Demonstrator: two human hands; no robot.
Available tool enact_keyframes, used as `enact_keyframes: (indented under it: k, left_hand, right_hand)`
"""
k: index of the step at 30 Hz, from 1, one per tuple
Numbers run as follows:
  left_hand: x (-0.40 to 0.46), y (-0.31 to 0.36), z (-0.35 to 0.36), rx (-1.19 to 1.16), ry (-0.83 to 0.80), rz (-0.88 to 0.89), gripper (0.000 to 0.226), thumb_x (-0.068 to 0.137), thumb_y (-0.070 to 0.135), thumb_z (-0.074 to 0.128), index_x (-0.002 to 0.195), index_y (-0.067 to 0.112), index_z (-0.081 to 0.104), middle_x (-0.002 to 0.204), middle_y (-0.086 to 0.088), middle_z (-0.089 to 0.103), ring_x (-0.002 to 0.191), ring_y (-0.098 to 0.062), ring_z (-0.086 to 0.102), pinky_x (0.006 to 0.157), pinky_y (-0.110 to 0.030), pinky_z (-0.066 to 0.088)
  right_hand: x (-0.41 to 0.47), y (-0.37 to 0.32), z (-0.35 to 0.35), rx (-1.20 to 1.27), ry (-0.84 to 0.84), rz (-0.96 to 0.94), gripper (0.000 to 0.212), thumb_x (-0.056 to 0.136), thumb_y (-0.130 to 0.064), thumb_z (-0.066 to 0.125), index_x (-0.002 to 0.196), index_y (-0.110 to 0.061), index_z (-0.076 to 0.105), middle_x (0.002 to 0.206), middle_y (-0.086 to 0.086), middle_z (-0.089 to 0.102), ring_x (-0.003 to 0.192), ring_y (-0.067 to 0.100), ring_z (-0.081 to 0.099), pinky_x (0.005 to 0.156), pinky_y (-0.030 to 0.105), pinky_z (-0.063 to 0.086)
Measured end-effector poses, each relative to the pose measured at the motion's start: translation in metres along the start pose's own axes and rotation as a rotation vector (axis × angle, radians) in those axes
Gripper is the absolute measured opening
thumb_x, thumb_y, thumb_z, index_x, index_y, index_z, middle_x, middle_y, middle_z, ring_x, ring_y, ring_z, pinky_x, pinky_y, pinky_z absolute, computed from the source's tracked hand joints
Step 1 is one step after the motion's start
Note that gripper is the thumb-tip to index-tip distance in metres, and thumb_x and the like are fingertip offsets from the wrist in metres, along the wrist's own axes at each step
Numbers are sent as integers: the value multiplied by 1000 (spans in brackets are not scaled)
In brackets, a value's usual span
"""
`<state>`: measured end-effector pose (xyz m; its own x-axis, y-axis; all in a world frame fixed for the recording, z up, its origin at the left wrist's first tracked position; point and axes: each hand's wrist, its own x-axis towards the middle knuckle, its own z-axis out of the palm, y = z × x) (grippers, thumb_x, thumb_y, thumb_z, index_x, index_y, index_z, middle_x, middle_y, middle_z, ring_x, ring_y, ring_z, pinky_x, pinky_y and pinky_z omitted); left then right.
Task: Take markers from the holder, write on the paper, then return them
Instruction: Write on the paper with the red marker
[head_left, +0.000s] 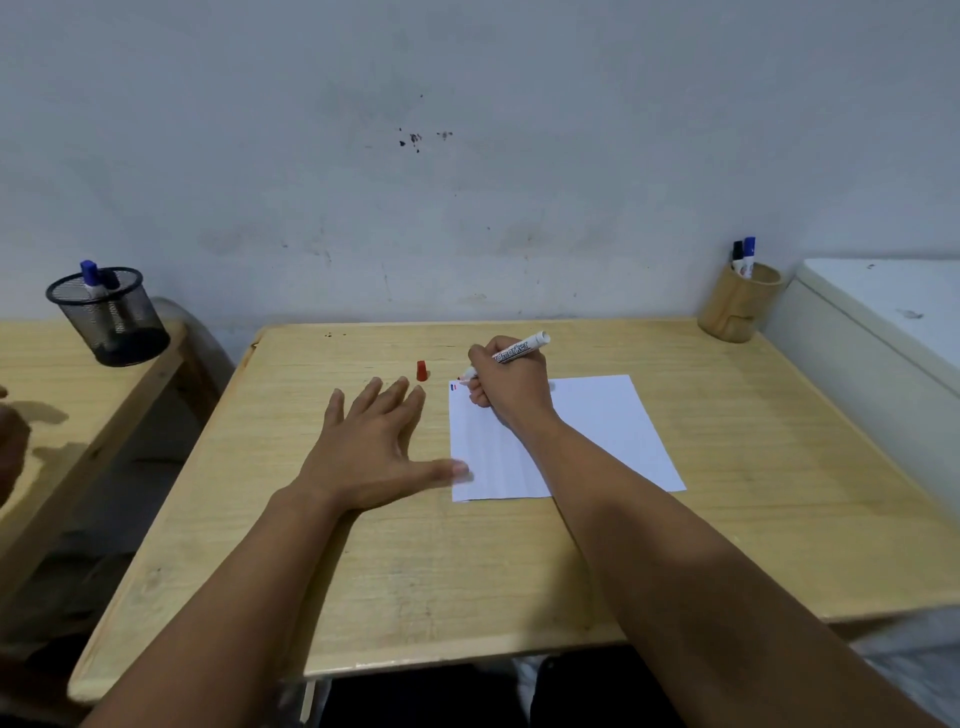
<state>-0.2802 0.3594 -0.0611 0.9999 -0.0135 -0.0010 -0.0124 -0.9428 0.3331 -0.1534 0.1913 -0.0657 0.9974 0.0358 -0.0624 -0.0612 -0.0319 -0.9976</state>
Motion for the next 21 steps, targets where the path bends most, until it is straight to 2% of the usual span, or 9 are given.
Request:
enact_keyframes:
  k: [3, 5, 8, 11, 12, 14, 17, 19, 21]
  left_hand:
    - [17, 0, -1, -252, 268, -139, 69, 96, 72, 38, 151, 31, 49, 148, 7, 59, 144, -21, 45, 120, -53, 22]
    - [37, 0, -4, -263, 369, -198, 52, 100, 55, 48, 146, 32, 55, 129, 6, 70, 125, -23, 60, 108, -53, 37]
    - [62, 1, -7, -253, 348, -213, 42, 97, 46, 58, 138, 34, 62, 125, 4, 68, 114, -21, 65, 100, -49, 47]
    - [73, 4, -5, -211, 350, -188, 29, 97, 39, 63, 123, 31, 72, 119, 4, 70, 109, -22, 67, 93, -45, 51]
    - [75, 5, -3, -199, 369, -179, 25, 97, 36, 64, 118, 28, 74, 115, 3, 72, 107, -23, 68, 89, -43, 53]
    - [77, 6, 1, -203, 414, -173, 20, 97, 30, 66, 110, 22, 77, 108, 1, 77, 102, -26, 69, 84, -40, 55]
    - [78, 10, 1, -314, 454, -199, 18, 96, 24, 68, 108, 17, 80, 105, -1, 80, 101, -25, 71, 84, -36, 55]
    - [79, 16, -7, -475, 453, -251, 17, 95, 22, 70, 107, 15, 80, 102, 0, 81, 100, -22, 73, 87, -33, 54]
    - [80, 25, -22, -667, 450, -290, 13, 94, 20, 72, 103, 15, 79, 92, 2, 81, 94, -18, 74, 86, -32, 54]
  right_hand:
    - [5, -5, -1, 110, -52, 52, 43, 95, -23, 78, 62, -14, 54, 70, 24, 69, 51, 24, 54, 46, 25, 42]
    - [2, -12, -2, 129, -129, 81, 42, 95, -33, 81, 72, -10, 56, 72, 22, 64, 49, 21, 51, 44, 23, 39]
    - [-2, -30, -6, 28, -174, 21, 53, 93, -50, 80, 86, 0, 66, 57, 6, 63, 42, 16, 46, 45, 22, 37]
    - [-2, -48, -14, -53, -156, -127, 43, 91, -38, 85, 78, -3, 64, 54, -2, 59, 41, 11, 47, 48, 23, 41]
    - [-2, -52, -18, -70, -171, -147, 33, 90, -31, 86, 80, -8, 66, 57, 1, 64, 44, 12, 54, 50, 23, 45]
    - [-3, -60, -29, -86, -256, -149, 12, 94, -18, 82, 99, -12, 73, 80, 10, 78, 62, 14, 71, 59, 27, 56]
    - [-5, -68, -44, -31, -321, -119, 22, 107, -9, 61, 125, -16, 73, 110, 10, 80, 82, 18, 79, 73, 37, 63]
    - [-10, -76, -52, 70, -274, -54, 33, 108, -3, 50, 123, -14, 77, 112, 12, 79, 86, 25, 79, 80, 43, 66]
    - [-15, -80, -60, 157, -258, -31, 34, 107, -3, 47, 117, -10, 79, 107, 16, 75, 83, 30, 75, 78, 46, 67]
